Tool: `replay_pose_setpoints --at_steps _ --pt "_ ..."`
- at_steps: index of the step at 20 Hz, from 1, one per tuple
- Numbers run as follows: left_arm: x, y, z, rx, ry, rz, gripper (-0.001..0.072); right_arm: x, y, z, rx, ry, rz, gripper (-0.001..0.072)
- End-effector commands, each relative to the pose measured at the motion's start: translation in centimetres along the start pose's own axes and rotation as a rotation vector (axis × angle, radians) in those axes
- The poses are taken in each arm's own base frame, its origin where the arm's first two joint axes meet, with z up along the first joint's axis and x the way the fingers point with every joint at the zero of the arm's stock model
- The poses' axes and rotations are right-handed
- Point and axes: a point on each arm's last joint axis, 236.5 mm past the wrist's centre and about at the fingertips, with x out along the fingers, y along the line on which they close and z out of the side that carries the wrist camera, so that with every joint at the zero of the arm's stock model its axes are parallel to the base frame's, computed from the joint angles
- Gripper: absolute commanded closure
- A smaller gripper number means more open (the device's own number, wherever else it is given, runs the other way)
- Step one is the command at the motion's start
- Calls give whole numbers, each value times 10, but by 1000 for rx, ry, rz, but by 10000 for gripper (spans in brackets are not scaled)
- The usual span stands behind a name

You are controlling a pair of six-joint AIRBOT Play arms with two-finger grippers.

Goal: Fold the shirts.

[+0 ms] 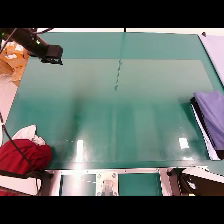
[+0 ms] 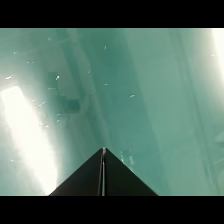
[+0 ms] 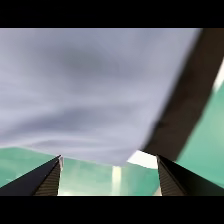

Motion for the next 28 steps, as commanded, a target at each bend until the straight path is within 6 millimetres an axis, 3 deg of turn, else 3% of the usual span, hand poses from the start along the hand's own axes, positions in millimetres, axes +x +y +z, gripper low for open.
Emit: replay_pose_setpoints --at_steps 1,2,3,4,7,10,12,14,17,19,21,24,28 --pt "0 -9 5 40 -20 -36 679 3 -2 -17 -3 68 -18 85" --pt "-1 -11 7 45 -34 -43 679 -13 26 -14 -28 49 65 218" --pt "-4 -13 11 47 -51 -48 680 -30 60 -13 -95 26 154 527" --pt "-8 -16 12 53 -65 -56 680 -49 96 -15 -188 -7 233 697" --pt "-27 -31 13 56 -102 -64 680 -95 192 -53 -510 -115 339 697" --pt "-24 -56 -12 65 -62 -108 680 -116 253 -128 -805 -232 427 699" --pt "-9 -76 -44 77 -3 -135 680 -106 256 -195 -983 -229 458 698" --pt "9 -100 -84 76 53 -162 680 -77 233 -255 -1125 -170 456 698" --pt "33 -131 -142 89 141 -195 680 -31 196 -316 -1269 -88 448 696" --pt "43 -144 -169 109 196 -206 680 -17 184 -336 -1307 -53 444 697" --pt "50 -143 -179 111 226 -191 679 -14 179 -345 -1345 -31 434 696" --pt "54 -130 -177 105 216 -134 679 -13 179 -347 -1350 -30 434 697" --pt "55 -129 -177 104 217 -127 678 -13 179 -347 -1350 -30 434 697"
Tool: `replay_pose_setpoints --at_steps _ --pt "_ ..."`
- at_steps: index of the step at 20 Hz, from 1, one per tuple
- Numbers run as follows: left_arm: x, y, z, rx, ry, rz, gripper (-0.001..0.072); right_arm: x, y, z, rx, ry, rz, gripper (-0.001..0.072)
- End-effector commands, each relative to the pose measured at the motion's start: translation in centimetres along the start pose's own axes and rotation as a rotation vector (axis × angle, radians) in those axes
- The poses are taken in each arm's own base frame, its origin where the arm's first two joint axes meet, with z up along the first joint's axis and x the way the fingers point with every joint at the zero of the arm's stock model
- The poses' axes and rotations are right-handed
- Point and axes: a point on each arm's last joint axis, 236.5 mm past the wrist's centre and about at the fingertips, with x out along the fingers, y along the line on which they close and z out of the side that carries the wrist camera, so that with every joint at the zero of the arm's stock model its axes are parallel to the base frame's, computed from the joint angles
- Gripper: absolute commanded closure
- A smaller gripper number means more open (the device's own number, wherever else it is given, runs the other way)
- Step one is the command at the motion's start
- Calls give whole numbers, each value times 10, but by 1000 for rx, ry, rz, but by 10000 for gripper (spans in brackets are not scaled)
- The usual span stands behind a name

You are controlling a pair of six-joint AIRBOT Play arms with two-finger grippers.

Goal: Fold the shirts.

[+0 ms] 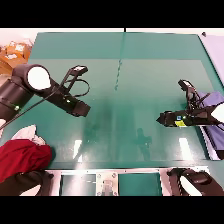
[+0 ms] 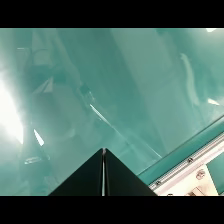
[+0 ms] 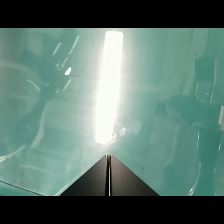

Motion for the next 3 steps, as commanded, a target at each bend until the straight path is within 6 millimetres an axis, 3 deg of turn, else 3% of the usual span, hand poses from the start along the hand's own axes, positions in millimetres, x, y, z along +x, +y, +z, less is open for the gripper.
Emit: replay_pose_setpoints --at_steps 1,3 --pt "2 3 -2 -4 3 17 678 1 2 -3 -7 4 3 697" --pt "2 3 -2 -4 2 18 678 1 2 -3 -7 4 4 697"
